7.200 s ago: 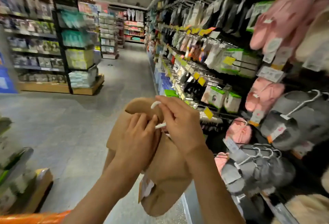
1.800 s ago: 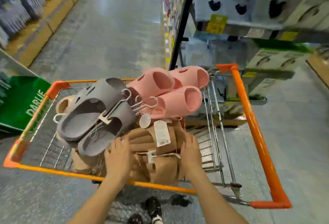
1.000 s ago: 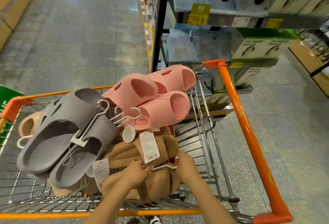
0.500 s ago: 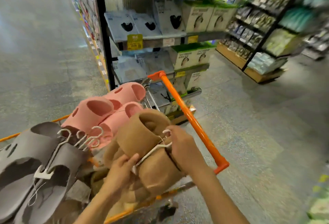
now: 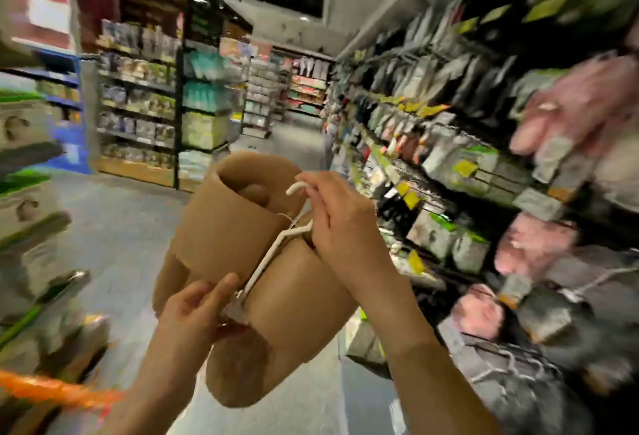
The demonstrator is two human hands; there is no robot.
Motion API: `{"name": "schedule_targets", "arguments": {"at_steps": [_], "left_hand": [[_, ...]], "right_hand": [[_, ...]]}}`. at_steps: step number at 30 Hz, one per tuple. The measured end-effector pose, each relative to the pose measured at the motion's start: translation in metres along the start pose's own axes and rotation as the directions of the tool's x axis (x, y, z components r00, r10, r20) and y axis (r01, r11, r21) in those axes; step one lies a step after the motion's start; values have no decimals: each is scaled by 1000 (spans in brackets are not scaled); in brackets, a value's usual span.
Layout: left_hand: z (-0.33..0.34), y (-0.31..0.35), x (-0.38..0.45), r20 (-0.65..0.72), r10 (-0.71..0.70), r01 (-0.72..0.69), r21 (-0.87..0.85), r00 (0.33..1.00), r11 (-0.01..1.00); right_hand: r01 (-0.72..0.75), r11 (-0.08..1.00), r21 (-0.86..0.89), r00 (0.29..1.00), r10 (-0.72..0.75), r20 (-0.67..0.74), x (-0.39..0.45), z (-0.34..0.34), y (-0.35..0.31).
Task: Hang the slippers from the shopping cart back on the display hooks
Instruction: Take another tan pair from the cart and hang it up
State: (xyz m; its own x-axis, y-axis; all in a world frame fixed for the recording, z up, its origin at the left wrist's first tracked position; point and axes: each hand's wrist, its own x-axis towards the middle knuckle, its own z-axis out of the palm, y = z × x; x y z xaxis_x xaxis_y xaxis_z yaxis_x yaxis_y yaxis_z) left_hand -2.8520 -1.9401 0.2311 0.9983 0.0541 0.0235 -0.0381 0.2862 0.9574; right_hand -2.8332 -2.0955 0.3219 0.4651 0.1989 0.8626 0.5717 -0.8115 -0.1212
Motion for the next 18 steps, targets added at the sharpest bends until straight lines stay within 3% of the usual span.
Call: {"name": "schedule_targets", "arguments": {"at_steps": [4, 10, 18], "left_hand": [[107, -8, 13, 249, 0, 7, -28, 968, 1000], [241, -4, 10, 548, 51, 4, -100, 835, 995], [346, -3, 20, 777, 72, 59, -139, 626, 989]], "right_hand": [[-84, 965, -247, 995, 67, -76, -3, -87, 57], [-212, 824, -526, 963, 85, -254, -8, -195, 116], [-370, 660, -654, 918, 148, -369, -10, -269, 154]]}}
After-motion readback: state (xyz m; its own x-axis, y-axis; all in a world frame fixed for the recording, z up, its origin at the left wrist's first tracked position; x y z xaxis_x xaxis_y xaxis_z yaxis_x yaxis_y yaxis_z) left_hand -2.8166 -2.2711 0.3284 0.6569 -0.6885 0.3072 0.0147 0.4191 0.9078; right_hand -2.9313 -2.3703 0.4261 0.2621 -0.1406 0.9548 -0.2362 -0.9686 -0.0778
